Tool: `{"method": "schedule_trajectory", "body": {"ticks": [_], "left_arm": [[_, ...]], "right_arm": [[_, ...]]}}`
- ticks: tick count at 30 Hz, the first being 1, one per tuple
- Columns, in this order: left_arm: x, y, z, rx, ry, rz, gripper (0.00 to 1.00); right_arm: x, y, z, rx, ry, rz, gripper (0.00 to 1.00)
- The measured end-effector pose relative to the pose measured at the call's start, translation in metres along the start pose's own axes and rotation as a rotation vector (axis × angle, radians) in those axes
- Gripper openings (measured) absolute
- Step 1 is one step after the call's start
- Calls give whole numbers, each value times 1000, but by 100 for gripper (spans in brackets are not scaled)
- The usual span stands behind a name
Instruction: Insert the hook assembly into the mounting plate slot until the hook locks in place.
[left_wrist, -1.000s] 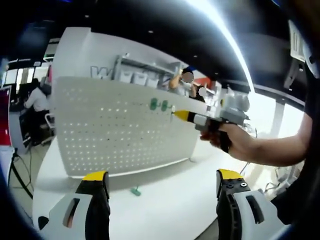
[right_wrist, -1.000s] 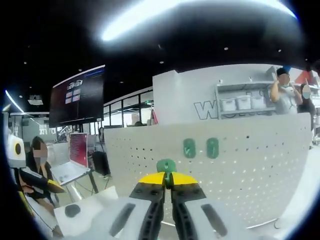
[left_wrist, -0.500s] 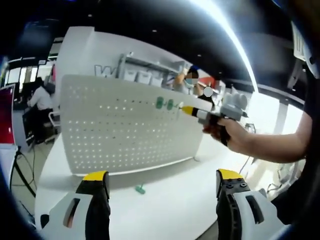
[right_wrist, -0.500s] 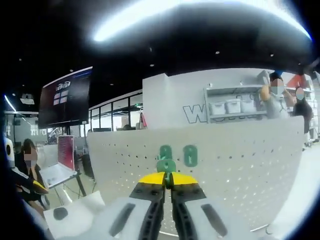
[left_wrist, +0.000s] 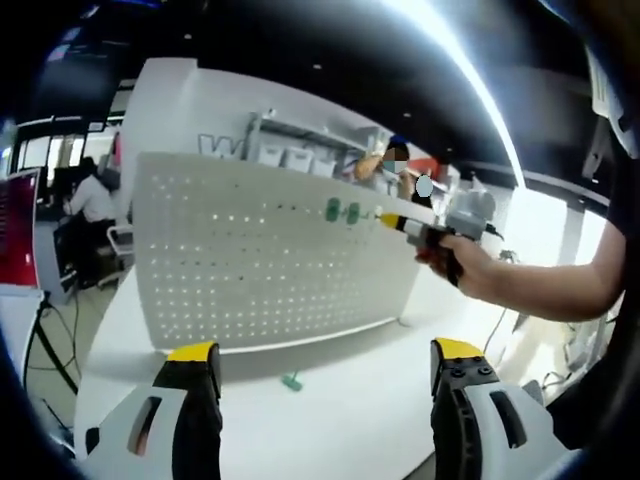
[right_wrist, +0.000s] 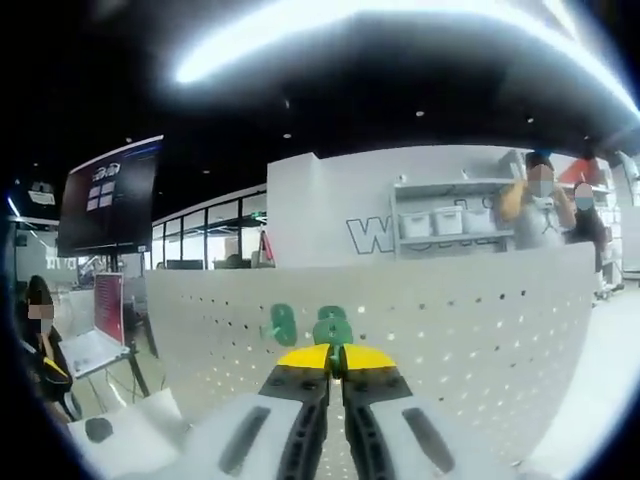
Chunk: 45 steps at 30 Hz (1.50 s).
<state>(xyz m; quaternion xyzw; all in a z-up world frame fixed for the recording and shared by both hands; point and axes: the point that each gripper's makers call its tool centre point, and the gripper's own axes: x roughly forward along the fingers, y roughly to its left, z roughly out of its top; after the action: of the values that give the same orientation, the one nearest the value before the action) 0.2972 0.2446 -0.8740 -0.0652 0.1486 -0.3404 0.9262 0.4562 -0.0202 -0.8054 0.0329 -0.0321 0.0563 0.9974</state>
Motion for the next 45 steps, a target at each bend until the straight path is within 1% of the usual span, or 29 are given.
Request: {"method": "schedule_trajectory", "body": {"ticks": [4,6,11,17,21,23,24,26,33,38,42,45], "left_arm": [[1,3,3,6,-9,8,87],[1,5,4,-3,-12,10,87],[1,7,-1,-8,3,13,87],[4,7,-1,-10,2,16,87],[4,7,-2,-11,5,14,87],[4,8,-2,-13,6,16,87],[4,9,-1,-14,5,18,87],[4,10,-2,-11,10,20,87],[5,11,-4,-14,19,23,87],[7,11,-3,-5,31,19,87],[9,13,1,-3,21,26,86],[11,11,2,3,22,22,86]], "right_arm": [[5,-9,0,19,-6,-24,1],[8,-13,0,11,-9,-33,1],[14,-18,0,2,-14,-45,1],[19,-24,0,-13,-17,-59,1],[21,-28,1,-5,-21,-74,1],[22,-33,2,5,-28,-94,1],[23,-35,4,23,-37,-104,1],[24,-37,6,21,-44,-112,1],[29,-37,10,14,-61,-113,1],[30,-37,9,11,-69,-120,1],[28,-35,7,-9,-82,-142,1],[28,-36,5,-1,-86,-144,1]]}}
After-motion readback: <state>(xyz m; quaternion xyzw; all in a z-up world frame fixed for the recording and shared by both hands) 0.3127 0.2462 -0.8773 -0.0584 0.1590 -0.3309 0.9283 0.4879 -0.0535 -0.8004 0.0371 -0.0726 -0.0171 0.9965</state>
